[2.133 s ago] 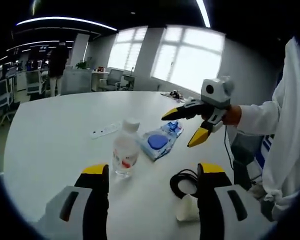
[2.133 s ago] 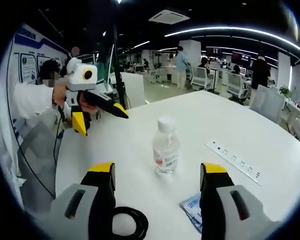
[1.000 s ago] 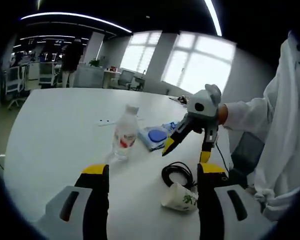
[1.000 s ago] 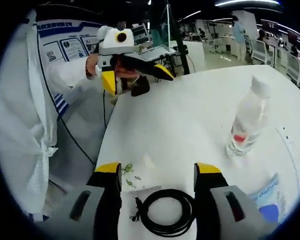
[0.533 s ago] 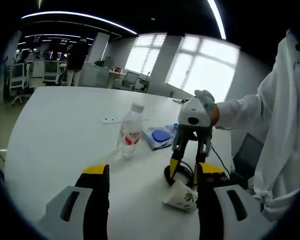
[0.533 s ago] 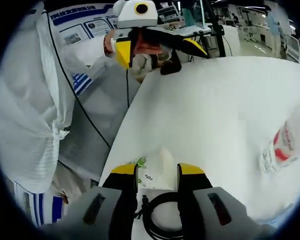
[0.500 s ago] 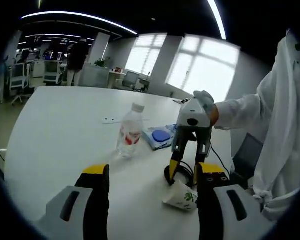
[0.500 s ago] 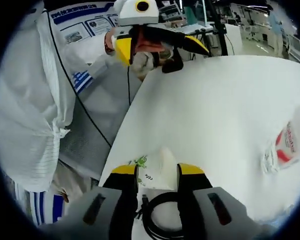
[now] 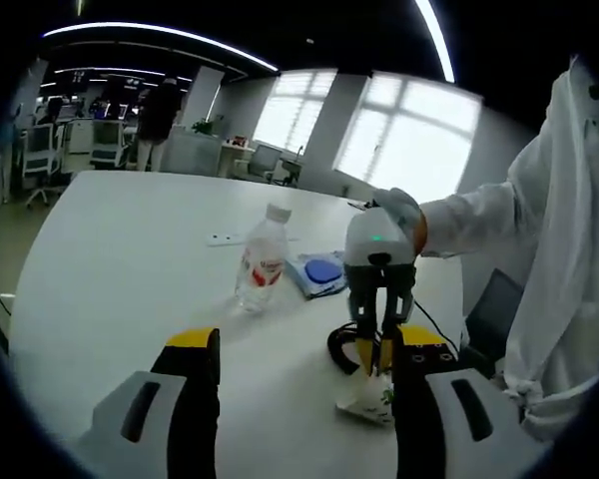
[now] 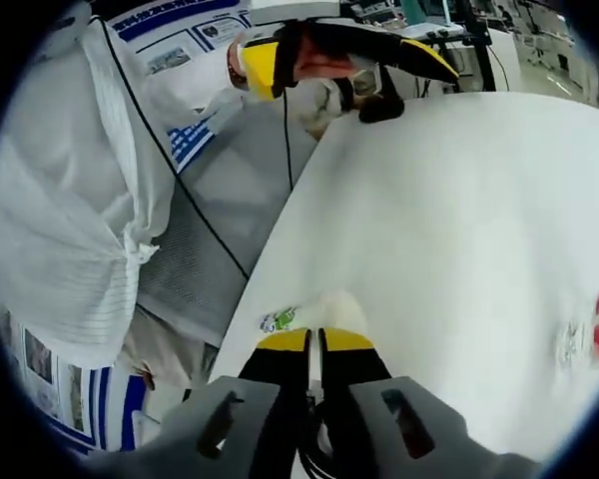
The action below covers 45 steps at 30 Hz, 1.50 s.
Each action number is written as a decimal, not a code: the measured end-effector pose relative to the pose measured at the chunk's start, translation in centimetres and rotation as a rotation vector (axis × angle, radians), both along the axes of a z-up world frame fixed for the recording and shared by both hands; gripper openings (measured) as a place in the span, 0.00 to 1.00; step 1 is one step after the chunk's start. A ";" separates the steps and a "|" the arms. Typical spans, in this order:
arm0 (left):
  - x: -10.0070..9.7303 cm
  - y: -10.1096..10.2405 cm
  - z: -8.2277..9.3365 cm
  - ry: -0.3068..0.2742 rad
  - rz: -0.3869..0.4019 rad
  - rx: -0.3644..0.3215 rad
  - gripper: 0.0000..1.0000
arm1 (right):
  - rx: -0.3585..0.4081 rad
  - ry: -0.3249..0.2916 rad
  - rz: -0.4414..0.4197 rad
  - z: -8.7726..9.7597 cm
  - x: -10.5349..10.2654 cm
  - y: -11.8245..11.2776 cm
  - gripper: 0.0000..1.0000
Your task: Arrange the tabletop items into an orderly group along one side of the table until the central work area is clear of visible clutter.
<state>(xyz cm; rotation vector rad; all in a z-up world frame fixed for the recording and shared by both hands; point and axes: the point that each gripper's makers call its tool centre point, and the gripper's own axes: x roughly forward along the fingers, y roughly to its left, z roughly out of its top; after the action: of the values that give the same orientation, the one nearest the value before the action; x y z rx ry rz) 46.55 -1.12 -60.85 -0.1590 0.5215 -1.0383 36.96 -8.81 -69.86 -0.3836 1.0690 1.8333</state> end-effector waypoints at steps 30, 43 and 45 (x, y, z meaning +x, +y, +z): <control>-1.4 -1.3 1.1 -0.024 -0.028 -0.021 0.69 | -0.008 -0.110 0.078 2.8 -6.2 -0.5 0.00; -2.1 -1.4 0.8 -0.013 -0.036 -0.021 0.69 | -0.009 -0.149 0.084 3.1 -6.2 -0.7 0.00; -2.1 -1.6 0.8 -0.015 -0.038 -0.022 0.69 | -0.009 -0.160 0.083 3.4 -5.8 -0.8 0.00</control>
<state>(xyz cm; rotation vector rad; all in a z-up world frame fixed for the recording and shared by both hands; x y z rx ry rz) 44.46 -2.68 -60.01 -0.1617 0.5013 -1.0819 31.18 -9.63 -66.47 -0.5779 0.9640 1.8372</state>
